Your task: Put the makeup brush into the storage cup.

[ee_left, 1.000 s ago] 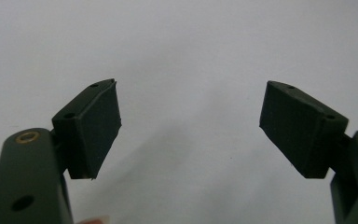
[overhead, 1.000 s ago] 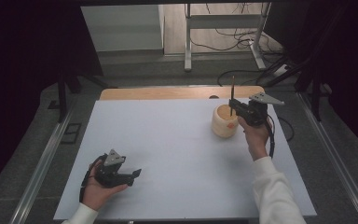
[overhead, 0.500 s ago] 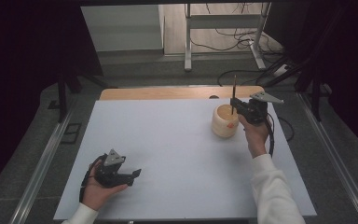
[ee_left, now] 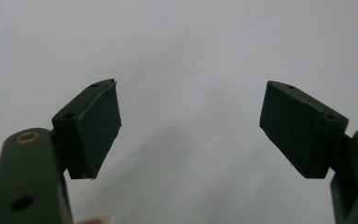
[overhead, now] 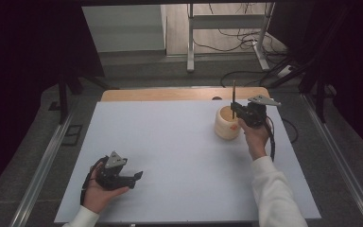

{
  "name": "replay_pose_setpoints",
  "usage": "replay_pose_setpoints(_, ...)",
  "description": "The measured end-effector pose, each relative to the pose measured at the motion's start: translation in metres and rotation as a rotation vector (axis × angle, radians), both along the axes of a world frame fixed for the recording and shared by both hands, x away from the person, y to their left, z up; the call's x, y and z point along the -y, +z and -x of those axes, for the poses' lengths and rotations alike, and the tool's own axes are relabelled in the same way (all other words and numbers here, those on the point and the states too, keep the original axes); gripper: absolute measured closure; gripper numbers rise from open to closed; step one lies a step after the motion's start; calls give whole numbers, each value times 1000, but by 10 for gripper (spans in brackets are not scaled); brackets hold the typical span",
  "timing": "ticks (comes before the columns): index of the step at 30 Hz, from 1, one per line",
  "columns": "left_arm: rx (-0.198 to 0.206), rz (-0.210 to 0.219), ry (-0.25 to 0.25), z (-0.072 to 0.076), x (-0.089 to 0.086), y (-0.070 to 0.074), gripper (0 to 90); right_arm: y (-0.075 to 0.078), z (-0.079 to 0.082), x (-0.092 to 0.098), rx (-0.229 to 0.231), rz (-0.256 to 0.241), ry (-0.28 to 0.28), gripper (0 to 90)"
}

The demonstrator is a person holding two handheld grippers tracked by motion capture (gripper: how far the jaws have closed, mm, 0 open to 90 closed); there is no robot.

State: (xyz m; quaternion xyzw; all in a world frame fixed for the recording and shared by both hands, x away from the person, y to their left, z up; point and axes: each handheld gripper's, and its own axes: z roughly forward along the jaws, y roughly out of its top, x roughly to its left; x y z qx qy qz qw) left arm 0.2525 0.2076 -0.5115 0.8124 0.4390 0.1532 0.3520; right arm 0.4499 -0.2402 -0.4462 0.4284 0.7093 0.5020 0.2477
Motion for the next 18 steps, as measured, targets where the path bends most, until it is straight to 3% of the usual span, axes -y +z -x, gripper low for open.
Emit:
replay_pose_setpoints(16, 2, -1, -2, 0, 0, 0, 207, -9, -1, -4, -18, 29, 0, 849)
replay_pose_setpoints(17, 2, -1, -1, 0, 0, 0, 207, -9, -1, -4, -11, 22, 9, 838)
replay_pose_setpoints(18, 1, -1, -2, 0, 0, 0, 207, -9, -1, -4, -1, 16, 13, 763)
